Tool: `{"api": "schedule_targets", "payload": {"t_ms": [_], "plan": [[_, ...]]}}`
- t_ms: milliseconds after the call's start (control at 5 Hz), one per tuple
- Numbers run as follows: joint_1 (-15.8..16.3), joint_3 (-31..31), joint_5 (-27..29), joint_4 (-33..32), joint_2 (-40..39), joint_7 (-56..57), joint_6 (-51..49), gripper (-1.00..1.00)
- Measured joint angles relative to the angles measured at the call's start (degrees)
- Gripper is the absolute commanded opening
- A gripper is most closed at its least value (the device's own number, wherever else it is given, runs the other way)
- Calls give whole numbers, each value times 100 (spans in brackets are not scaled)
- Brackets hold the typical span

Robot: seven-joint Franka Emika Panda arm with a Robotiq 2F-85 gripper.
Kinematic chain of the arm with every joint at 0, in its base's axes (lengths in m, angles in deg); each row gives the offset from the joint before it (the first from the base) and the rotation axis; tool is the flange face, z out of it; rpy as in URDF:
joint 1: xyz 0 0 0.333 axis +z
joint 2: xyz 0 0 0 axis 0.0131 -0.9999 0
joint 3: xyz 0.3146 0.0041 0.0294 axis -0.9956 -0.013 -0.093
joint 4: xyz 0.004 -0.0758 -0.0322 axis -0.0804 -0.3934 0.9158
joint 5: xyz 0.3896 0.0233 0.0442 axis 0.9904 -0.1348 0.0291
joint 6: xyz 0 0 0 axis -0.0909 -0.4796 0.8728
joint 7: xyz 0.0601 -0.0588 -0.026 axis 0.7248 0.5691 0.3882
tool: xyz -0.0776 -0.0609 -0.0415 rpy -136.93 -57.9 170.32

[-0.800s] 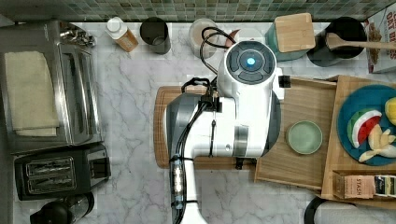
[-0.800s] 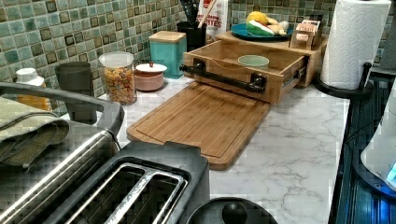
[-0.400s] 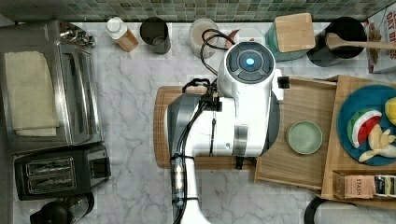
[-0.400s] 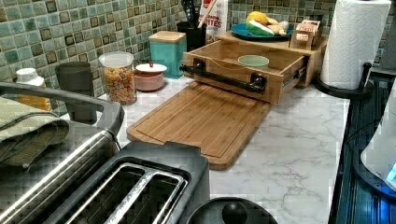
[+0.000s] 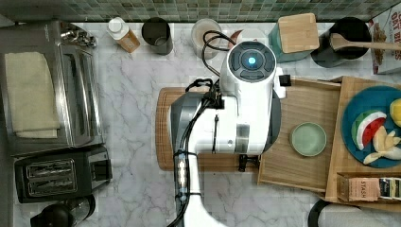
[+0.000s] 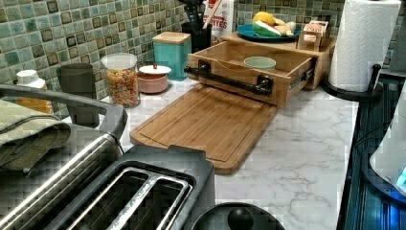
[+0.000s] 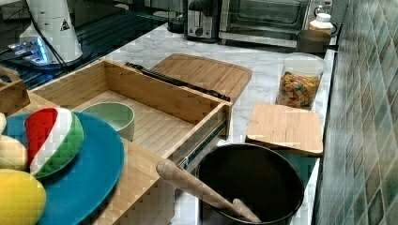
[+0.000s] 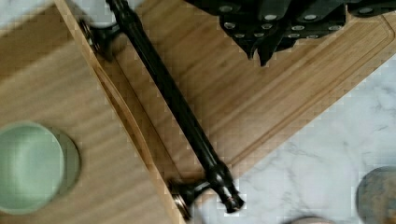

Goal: Close the drawer.

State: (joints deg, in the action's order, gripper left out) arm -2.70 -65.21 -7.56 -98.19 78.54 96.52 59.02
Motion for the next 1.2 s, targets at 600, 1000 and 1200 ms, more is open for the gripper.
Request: {"api": "schedule_targets", "payload": {"t_ms": [600, 1000, 1200], "plan": [[18, -175, -486, -213, -333, 634, 497, -100], [62, -204, -938, -599, -634, 640, 1410, -100], [85, -223, -1264, -688, -927, 653, 1611, -100]]}}
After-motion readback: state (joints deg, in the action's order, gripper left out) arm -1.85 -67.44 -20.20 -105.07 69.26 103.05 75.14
